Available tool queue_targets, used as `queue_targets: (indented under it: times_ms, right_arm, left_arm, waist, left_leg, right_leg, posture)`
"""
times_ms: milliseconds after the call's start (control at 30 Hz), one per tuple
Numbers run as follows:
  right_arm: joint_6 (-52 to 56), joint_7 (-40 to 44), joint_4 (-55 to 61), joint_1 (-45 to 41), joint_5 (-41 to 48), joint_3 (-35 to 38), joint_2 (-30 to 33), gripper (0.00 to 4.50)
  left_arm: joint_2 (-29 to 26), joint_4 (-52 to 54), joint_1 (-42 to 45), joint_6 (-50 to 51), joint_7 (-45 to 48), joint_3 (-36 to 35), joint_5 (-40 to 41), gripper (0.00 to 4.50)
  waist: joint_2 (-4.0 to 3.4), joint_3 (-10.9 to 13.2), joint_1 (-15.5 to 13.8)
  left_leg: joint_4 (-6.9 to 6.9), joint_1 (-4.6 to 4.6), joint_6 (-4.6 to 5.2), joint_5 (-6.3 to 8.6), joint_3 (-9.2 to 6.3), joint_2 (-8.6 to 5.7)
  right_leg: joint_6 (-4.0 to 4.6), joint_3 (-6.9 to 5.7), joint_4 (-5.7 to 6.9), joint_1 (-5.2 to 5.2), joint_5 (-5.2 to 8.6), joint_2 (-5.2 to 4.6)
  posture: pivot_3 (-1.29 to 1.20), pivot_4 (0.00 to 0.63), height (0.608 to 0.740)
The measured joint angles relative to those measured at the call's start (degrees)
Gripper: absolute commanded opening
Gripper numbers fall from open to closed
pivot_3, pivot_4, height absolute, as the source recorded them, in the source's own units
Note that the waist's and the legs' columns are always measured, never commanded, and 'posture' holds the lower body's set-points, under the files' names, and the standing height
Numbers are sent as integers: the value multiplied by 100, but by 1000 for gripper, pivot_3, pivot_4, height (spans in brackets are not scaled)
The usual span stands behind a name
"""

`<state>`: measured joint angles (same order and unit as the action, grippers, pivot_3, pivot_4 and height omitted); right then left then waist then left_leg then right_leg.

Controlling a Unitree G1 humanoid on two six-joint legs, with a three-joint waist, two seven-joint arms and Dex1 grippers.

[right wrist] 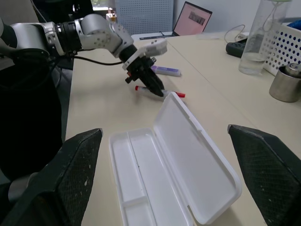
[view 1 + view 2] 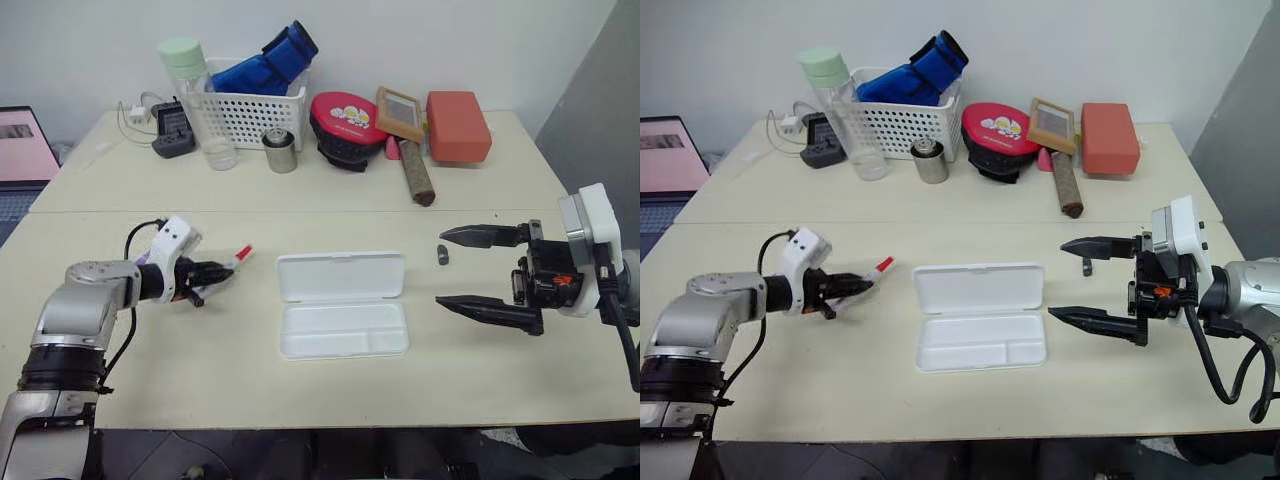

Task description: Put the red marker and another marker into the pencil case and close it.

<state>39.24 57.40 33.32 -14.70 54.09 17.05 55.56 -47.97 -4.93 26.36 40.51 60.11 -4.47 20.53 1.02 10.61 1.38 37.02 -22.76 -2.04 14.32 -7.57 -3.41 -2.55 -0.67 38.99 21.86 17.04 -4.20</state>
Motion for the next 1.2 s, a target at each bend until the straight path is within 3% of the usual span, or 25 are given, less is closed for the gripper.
queue_targets:
  times_ms: [233,467,767,1200]
  right_arm:
    - [1,-14,10,79,20,373,44,4500]
    - [6,-251,267,434,125,572,14,4500]
    - [7,-636,670,944,317,884,-65,4500]
    - [4,-885,898,1243,455,1097,-60,4500]
  left_arm:
    - [-168,2115,766,918,343,190,1033,380]
    - [-106,2620,1231,1148,472,946,1282,380]
    - [470,1871,774,232,598,3017,70,380]
    - [1042,1100,1275,-400,699,3403,-792,380]
  waist:
    - [2,1,9]
    - [2,2,28]
    - [5,4,11]
    - [6,4,9]
  left_leg:
    - [-2,4,0,0,6,0]
    - [-1,11,1,0,9,5]
    - [1,12,3,0,10,3]
    - [2,12,3,-1,9,1]
  right_leg:
    - [-1,2,0,-4,0,5]
    - [-1,2,2,-11,0,15]
    - [-1,4,1,-14,0,14]
    - [-1,0,1,-15,0,13]
  posture:
    - [0,150,740]
    - [0,150,740]
    - [0,150,740]
    - [0,150,740]
